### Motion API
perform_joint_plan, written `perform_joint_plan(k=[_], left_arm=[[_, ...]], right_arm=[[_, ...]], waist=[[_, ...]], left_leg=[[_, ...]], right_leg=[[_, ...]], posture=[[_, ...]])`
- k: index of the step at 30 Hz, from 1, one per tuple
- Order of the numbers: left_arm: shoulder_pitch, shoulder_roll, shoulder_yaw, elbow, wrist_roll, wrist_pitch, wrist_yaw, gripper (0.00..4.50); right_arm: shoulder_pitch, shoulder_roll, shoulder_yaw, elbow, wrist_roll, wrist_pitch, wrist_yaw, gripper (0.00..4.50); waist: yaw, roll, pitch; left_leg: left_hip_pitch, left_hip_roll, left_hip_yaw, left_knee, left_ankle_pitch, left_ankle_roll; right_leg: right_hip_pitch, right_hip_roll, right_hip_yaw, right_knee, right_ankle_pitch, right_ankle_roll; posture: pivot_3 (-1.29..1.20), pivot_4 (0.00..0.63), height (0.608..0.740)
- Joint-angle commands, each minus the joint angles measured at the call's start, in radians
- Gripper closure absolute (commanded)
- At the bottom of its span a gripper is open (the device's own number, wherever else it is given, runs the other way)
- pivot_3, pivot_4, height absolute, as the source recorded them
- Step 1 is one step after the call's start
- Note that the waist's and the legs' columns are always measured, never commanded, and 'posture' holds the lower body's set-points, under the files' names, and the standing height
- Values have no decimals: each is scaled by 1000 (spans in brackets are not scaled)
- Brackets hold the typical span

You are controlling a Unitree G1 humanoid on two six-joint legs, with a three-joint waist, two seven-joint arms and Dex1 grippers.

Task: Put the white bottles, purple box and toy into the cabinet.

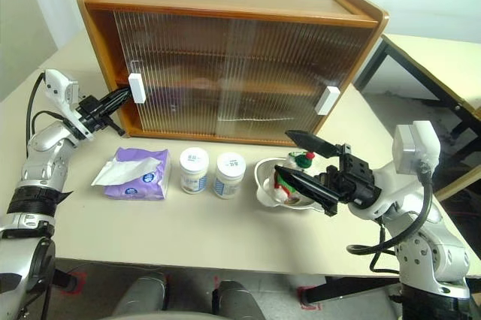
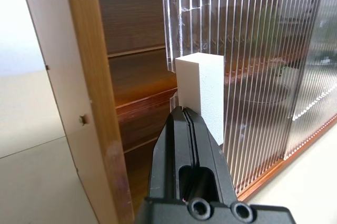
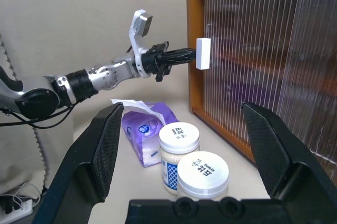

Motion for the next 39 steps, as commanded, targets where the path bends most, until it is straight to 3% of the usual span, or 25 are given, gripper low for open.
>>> perform_joint_plan(k=[1,39], left_arm=[[-25,-8,-25,-20,8,18,-16,4456],[-129,-58,-143,-15,47,121,-99,4456]], right_arm=[[1,-1,11,-23,0,8,-12,0],[52,7,0,-130,22,20,-113,0]], waist=[[0,0,0],[-53,0,-1]], left_leg=[[0,0,0,0,0,0],[-2,-1,0,6,-2,4]], right_leg=[[0,0,0,0,0,0],[1,-1,0,-1,1,5]], posture=[[117,6,740],[31,0,740]])
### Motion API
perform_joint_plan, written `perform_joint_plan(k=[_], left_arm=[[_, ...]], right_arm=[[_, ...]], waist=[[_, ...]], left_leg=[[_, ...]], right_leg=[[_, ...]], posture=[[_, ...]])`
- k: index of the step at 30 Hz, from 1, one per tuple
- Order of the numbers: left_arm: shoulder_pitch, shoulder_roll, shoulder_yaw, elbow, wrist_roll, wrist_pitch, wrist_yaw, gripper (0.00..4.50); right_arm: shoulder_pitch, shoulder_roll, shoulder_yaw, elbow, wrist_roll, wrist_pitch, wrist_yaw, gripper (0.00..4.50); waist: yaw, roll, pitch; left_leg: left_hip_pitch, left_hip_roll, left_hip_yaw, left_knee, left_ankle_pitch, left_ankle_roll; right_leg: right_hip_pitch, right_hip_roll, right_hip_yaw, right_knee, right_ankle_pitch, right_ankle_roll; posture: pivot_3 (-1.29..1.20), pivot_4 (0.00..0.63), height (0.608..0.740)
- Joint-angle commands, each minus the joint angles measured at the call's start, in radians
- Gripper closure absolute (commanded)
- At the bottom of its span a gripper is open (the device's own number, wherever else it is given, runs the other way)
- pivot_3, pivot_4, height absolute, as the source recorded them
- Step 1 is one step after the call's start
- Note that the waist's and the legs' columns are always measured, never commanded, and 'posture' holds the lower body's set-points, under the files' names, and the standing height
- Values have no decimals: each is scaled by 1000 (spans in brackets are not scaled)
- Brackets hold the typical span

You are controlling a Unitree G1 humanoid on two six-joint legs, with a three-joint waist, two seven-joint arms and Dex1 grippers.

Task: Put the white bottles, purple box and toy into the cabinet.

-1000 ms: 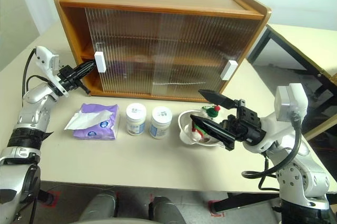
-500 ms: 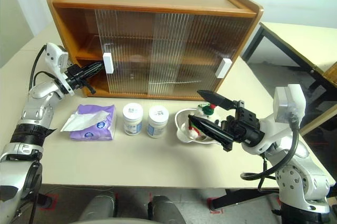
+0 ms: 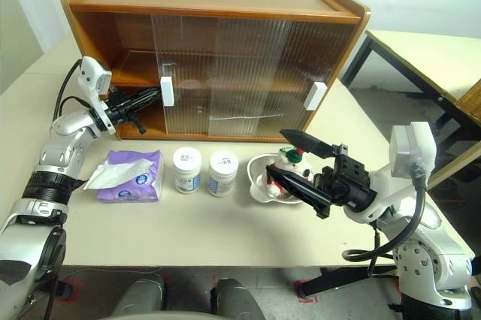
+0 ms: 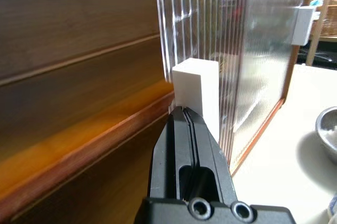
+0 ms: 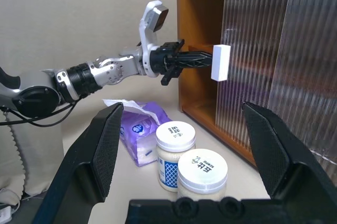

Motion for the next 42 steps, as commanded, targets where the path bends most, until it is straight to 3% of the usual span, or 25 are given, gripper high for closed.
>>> perform_joint_plan(k=[1,29,42], left_arm=[[-26,-11,-32,22,24,-8,-27,4456],[-148,-116,-88,202,69,-82,-119,4456],[-51,-8,-46,58,45,-24,-116,4456]], right_arm=[[13,-1,-2,-23,9,9,-15,0],[97,5,-36,-107,28,-8,-89,0],[75,4,-20,-78,21,-17,-77,0]], waist=[[-3,0,0],[-55,3,-2],[-77,9,-6]], left_leg=[[0,0,0,0,0,0],[-2,-9,0,2,-3,9],[-2,-10,0,2,-4,12]], right_leg=[[0,0,0,0,0,0],[2,-10,1,-3,-3,12],[2,-11,1,-5,-4,15]], posture=[[31,0,740],[-49,0,740],[-13,0,740]])
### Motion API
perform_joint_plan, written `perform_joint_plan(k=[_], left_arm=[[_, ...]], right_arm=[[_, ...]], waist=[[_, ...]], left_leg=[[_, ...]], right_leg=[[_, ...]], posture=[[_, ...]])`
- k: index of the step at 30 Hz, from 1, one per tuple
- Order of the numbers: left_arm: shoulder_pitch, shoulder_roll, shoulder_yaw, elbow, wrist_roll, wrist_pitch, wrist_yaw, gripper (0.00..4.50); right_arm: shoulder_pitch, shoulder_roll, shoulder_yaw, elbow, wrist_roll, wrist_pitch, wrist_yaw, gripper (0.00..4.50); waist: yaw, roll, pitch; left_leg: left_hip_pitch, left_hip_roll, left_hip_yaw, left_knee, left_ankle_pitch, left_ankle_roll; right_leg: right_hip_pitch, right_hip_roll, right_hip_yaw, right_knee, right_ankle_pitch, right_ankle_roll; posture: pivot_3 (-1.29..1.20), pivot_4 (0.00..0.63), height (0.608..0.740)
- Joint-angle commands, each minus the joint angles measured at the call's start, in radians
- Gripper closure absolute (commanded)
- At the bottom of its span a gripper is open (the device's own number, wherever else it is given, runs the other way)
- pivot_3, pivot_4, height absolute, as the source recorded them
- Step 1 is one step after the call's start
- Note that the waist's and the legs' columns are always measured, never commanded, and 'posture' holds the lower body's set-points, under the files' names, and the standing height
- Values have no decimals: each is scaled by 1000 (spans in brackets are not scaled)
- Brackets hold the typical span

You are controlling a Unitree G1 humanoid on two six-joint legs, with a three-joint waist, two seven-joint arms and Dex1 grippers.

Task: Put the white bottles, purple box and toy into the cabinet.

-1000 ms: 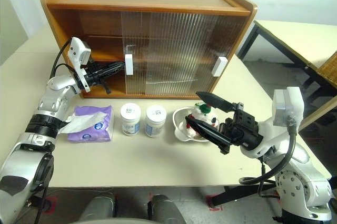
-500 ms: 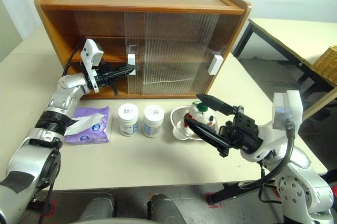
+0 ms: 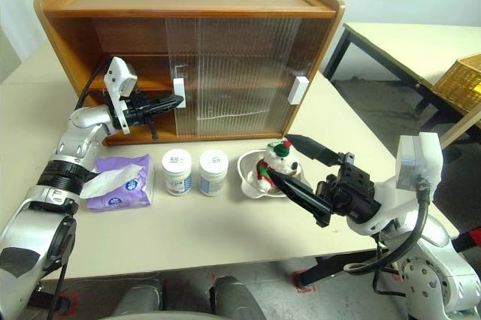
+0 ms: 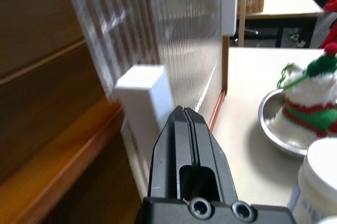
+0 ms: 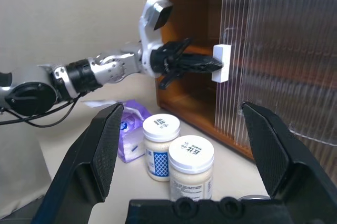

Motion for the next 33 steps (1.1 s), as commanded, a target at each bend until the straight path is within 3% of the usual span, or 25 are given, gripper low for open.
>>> perform_joint_plan(k=[1,9,20,33], left_arm=[[22,26,17,-52,4,21,24,4456],[14,44,21,-31,29,22,103,4456],[-60,-54,-24,50,42,-20,93,4456],[-111,-92,-26,125,66,-59,78,4456]], right_arm=[[-27,-6,16,22,-4,-3,17,0],[-50,-7,34,44,-6,5,33,0],[-32,-12,21,34,-2,4,39,0],[-4,-3,21,10,-2,-4,24,0]], waist=[[0,0,0],[7,1,-1],[18,1,-1],[18,1,-1]], left_leg=[[0,0,0,0,0,0],[0,0,0,0,0,0],[0,-1,0,1,0,0],[0,-2,0,3,-1,2]], right_leg=[[0,0,0,0,0,0],[1,-1,0,0,0,0],[1,-2,0,0,0,0],[2,-2,1,0,-1,1]], posture=[[-8,0,740],[5,0,740],[-20,0,740],[-31,0,740]])
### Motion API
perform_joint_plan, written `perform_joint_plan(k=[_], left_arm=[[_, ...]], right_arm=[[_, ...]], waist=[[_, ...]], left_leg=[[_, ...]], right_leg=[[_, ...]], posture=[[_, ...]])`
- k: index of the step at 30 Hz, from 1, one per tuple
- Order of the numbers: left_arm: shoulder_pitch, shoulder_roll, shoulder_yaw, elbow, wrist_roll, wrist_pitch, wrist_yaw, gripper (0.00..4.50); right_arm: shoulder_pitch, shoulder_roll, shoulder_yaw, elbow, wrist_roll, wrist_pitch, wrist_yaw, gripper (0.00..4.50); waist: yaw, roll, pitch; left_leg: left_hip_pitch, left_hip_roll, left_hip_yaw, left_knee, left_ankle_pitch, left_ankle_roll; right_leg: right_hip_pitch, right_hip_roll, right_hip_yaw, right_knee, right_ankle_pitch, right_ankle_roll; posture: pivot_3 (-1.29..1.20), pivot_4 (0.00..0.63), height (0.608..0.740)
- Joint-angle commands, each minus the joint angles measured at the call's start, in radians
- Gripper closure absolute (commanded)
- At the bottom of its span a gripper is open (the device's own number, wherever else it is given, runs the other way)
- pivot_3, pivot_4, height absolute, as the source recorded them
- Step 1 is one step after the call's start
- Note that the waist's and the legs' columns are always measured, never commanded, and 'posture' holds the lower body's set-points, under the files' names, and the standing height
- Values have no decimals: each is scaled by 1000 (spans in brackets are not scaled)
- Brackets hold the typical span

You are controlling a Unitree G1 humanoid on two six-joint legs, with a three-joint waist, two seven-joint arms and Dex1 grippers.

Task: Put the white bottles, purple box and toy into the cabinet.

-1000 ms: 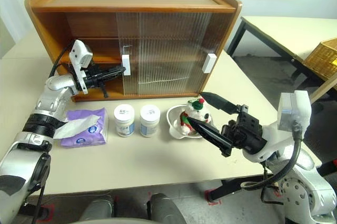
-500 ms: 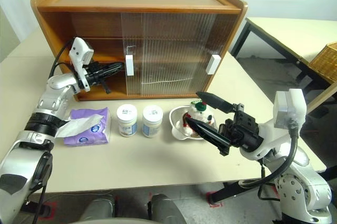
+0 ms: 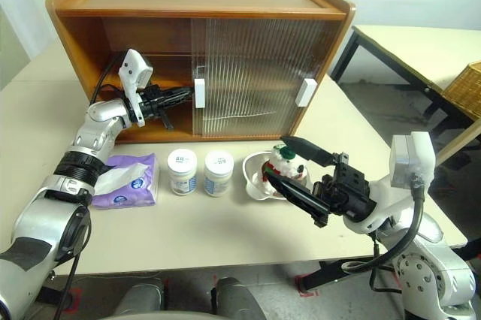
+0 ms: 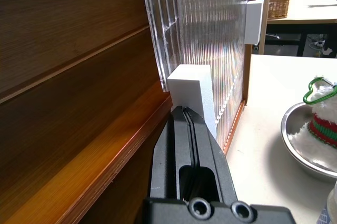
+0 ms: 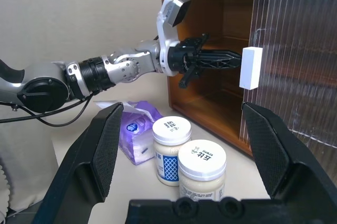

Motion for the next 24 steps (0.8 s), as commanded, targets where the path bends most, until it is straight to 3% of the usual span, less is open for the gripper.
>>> perform_joint_plan(k=[1,4,7,18,24], left_arm=[[-15,-2,-9,4,17,-8,-2,4456],[5,24,6,-37,1,16,-12,4456],[46,94,28,-121,-26,76,-38,3878],[251,426,106,-529,-232,588,-196,38],[365,597,126,-614,-298,932,-191,38]], right_arm=[[5,1,-5,-19,-2,-4,-6,0],[2,3,-1,-16,-3,-5,-5,0],[-13,2,9,0,-8,-6,2,0],[-79,1,59,71,-35,-4,48,0],[-106,5,77,98,-50,-5,67,0]], waist=[[0,0,0],[-3,0,0],[-6,1,0],[4,2,-2],[19,2,-2]], left_leg=[[0,0,0,0,0,0],[0,0,0,1,0,1],[0,0,0,0,0,1],[0,0,0,-4,0,0],[1,3,-2,-6,-1,-1]], right_leg=[[0,0,0,0,0,0],[0,0,0,0,0,0],[0,0,0,0,0,0],[-2,0,0,0,-1,-4],[-8,-1,0,0,5,-19]], posture=[[-31,0,740],[-17,0,740],[-3,0,740],[70,4,740],[75,6,740]])
